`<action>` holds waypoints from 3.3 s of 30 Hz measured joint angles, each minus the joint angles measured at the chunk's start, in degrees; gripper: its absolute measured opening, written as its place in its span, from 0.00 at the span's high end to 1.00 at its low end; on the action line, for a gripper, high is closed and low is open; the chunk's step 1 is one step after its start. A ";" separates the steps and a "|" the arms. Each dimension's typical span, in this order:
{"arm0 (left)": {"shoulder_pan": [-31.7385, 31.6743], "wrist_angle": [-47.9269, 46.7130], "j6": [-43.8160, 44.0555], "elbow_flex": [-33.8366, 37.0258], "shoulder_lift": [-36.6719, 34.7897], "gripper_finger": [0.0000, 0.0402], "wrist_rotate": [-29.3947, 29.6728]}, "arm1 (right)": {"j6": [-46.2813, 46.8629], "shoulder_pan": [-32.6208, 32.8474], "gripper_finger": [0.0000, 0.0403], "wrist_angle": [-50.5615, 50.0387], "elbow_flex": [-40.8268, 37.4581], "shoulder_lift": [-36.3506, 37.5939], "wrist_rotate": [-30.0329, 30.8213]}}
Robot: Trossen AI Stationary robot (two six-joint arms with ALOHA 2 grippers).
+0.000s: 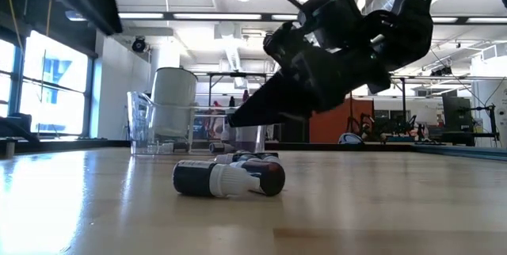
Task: Pick & Place food coloring
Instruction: Put the small black food coloring bottle into the transparent bin
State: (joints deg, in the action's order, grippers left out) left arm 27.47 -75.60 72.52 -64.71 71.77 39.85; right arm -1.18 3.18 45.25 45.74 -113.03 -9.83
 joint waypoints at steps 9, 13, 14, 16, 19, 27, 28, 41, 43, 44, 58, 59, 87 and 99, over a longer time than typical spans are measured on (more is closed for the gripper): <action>2.93 12.87 7.20 9.51 0.07 0.54 -0.92 | -2.41 3.69 0.66 -3.38 -0.02 -0.17 9.56; 2.94 13.77 5.74 9.60 0.07 0.54 -0.25 | 0.32 5.09 0.66 -5.22 1.63 -0.17 15.55; 2.94 14.06 5.36 9.60 0.07 0.54 -0.18 | 2.18 5.49 0.66 -6.68 2.84 -0.17 15.98; 2.94 14.78 4.46 9.60 0.07 0.54 0.11 | 3.59 6.09 0.66 -11.94 5.96 -0.13 15.44; 2.94 14.90 2.65 9.60 0.07 0.54 0.23 | -0.61 7.39 0.66 -25.49 11.81 -0.13 15.13; 2.94 15.05 0.80 9.62 0.07 0.54 0.68 | -1.37 9.32 0.66 -53.51 24.25 -0.11 20.81; 2.94 15.07 0.80 9.62 0.07 0.54 0.86 | -1.37 9.58 0.66 -55.97 25.30 -0.07 21.86; 2.94 15.42 0.80 9.62 0.09 0.54 1.40 | 8.21 11.63 0.66 -66.78 25.59 0.13 18.68; 2.94 15.65 0.80 9.62 0.09 0.54 1.62 | 7.62 11.55 0.66 -63.84 24.56 0.13 18.12; 2.94 15.66 0.80 9.62 0.09 0.54 1.59 | 7.33 11.50 0.66 -62.99 24.16 0.13 18.14; 2.94 15.66 0.81 9.62 0.10 0.54 0.80 | 5.56 11.43 0.66 -61.05 25.10 0.13 19.31; 2.94 15.66 0.81 9.62 0.11 0.54 0.80 | 5.27 11.43 0.66 -61.70 25.48 0.13 19.31; 2.94 15.66 -0.47 9.64 0.11 0.54 0.64 | -0.19 8.27 0.70 -55.59 25.27 -3.23 12.64; 2.94 15.68 -0.45 9.64 0.11 0.54 0.60 | -0.66 5.72 0.86 -53.68 25.86 -3.10 11.93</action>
State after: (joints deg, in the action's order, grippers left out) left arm 30.41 -59.92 72.07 -55.07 71.88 40.45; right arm -1.84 8.89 -8.43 71.59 -116.14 2.11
